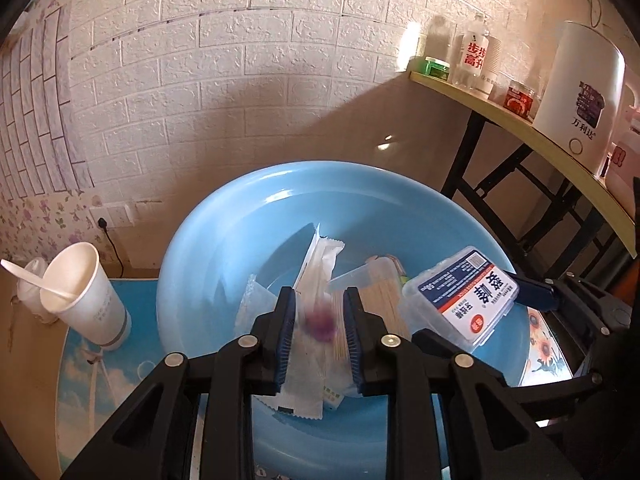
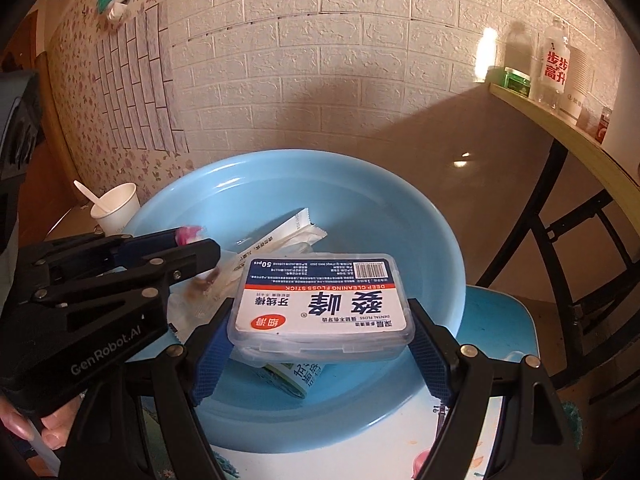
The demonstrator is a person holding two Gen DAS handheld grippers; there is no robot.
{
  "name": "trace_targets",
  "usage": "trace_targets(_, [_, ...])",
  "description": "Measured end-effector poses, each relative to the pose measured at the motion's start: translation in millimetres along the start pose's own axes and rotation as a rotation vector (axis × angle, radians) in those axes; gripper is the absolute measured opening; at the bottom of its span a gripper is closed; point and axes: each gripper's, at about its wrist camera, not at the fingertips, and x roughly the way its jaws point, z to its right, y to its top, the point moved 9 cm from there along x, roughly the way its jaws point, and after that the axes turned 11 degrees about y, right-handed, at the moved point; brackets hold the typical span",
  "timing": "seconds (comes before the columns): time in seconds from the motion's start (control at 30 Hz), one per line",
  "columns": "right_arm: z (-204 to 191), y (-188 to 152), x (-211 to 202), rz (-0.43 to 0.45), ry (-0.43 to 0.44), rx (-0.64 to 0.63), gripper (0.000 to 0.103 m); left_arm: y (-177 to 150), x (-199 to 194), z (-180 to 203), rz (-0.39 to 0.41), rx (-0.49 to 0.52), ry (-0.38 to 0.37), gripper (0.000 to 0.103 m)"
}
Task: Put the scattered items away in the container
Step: 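Carry the figurine and the floss box over the blue basin, then open the left gripper to drop the figurine while the right gripper releases the floss box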
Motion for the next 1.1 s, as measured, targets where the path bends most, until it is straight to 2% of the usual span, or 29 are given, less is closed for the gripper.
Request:
trace_targets(0.07, [-0.6,-0.2,0.5,0.004,0.000,-0.003,0.082,1.7,-3.0,-1.0,0.014,0.003,0.013,0.045])
trace_targets(0.27, [-4.3,0.4,2.7,0.012,0.007,-0.003,0.082,8.5,-15.3,-5.3,0.061,0.003,0.038,0.069])
trace_targets(0.47, [-6.6,3.4,7.0,0.012,0.010,0.000,0.082,9.6,-25.7,-15.4,0.080,-0.011,0.071,0.088])
trace_targets(0.6, [-9.3,6.3,15.1,0.002,0.028,0.003,0.082,9.7,-30.3,-20.5,0.094,-0.018,0.097,0.093])
trace_targets(0.83, [-11.7,6.9,10.4,0.009,-0.009,-0.016,0.084,2.9,-31.7,-28.5,0.075,-0.027,0.129,0.096])
trace_targets(0.87, [-10.9,7.6,7.9,0.015,-0.019,-0.019,0.087,2.8,-32.7,-29.8,0.075,-0.031,0.132,0.097])
trace_targets(0.9, [-10.0,8.1,4.8,0.020,-0.032,-0.019,0.097,3.0,-33.6,-30.9,0.076,-0.037,0.134,0.098])
trace_targets(0.93, [-9.6,8.4,2.4,0.024,-0.037,-0.017,0.102,3.1,-34.8,-32.4,0.076,-0.044,0.138,0.099])
trace_targets(1.1, [-7.2,6.7,-6.3,0.023,-0.038,0.009,0.103,0.3,-40.8,-33.5,0.078,-0.044,0.158,0.101])
